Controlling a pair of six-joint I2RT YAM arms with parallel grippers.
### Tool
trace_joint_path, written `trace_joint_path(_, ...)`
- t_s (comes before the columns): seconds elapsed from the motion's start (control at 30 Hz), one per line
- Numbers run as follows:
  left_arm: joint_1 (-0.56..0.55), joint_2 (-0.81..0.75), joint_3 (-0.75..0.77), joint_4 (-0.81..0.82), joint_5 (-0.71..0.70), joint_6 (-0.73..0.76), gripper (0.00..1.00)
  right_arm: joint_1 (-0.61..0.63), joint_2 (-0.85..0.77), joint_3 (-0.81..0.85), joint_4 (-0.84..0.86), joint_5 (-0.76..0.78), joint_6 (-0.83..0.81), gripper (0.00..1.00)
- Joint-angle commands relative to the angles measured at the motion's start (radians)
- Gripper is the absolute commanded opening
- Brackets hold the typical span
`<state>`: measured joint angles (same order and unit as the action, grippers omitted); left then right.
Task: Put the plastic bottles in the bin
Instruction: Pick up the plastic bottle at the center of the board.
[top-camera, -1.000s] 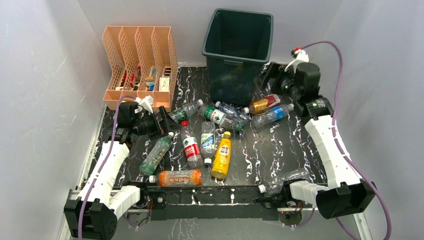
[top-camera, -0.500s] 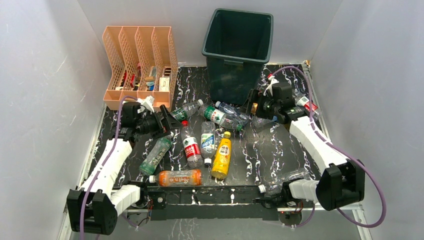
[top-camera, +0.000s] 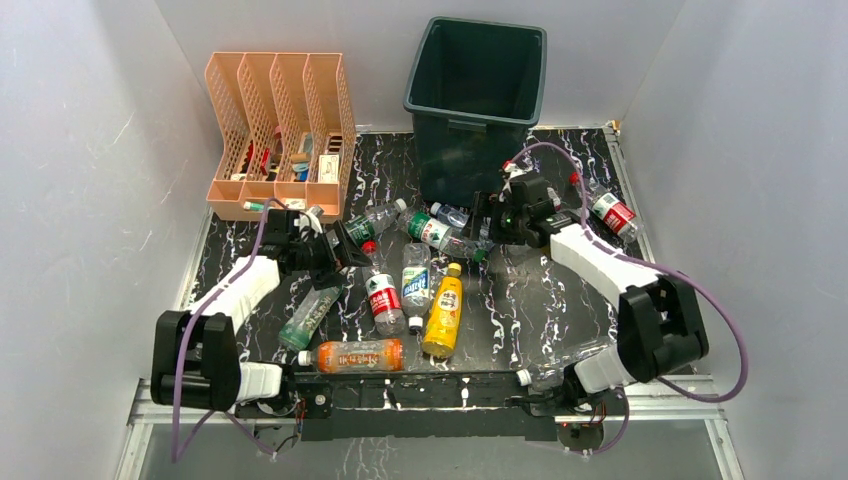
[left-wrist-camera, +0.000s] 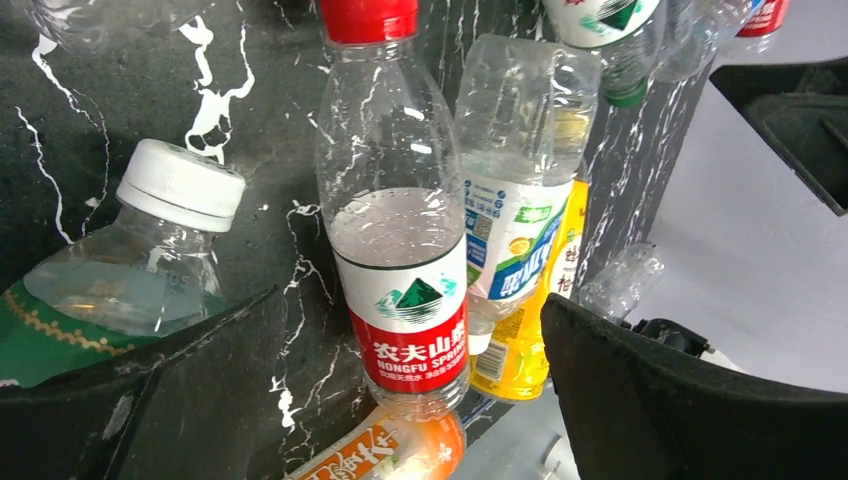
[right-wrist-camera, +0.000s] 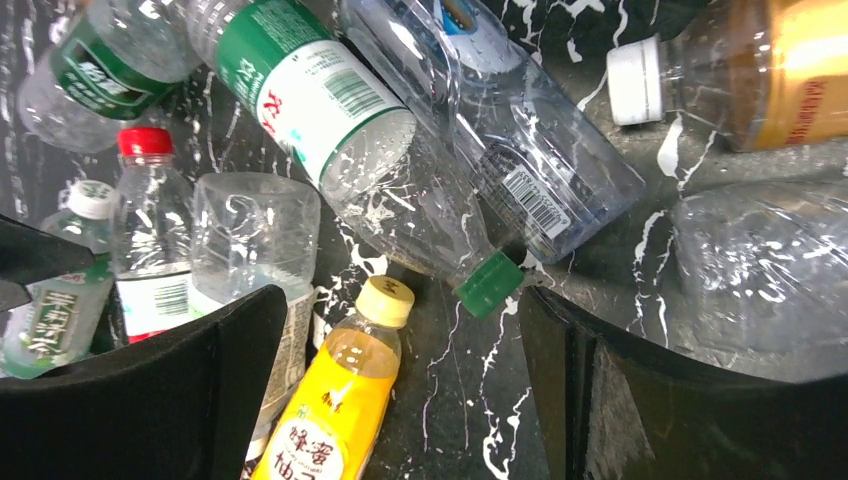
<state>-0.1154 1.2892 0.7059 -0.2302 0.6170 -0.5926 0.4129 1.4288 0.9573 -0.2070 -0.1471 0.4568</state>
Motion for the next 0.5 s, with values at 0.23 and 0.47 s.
trace_joint_path(0.23, -0.007, 0.053, 0.036, -0.01, 0.04, 0.066, 0.98, 0.06, 0.154, 0.12, 0.086, 0.045, -0.019, 0.98)
trace_joint_path(0.47, -0.007, 0.074, 0.054, -0.006, 0.055, 0.067, 0.98, 0.07, 0.197, 0.153, 0.089, 0.045, -0.024, 0.98)
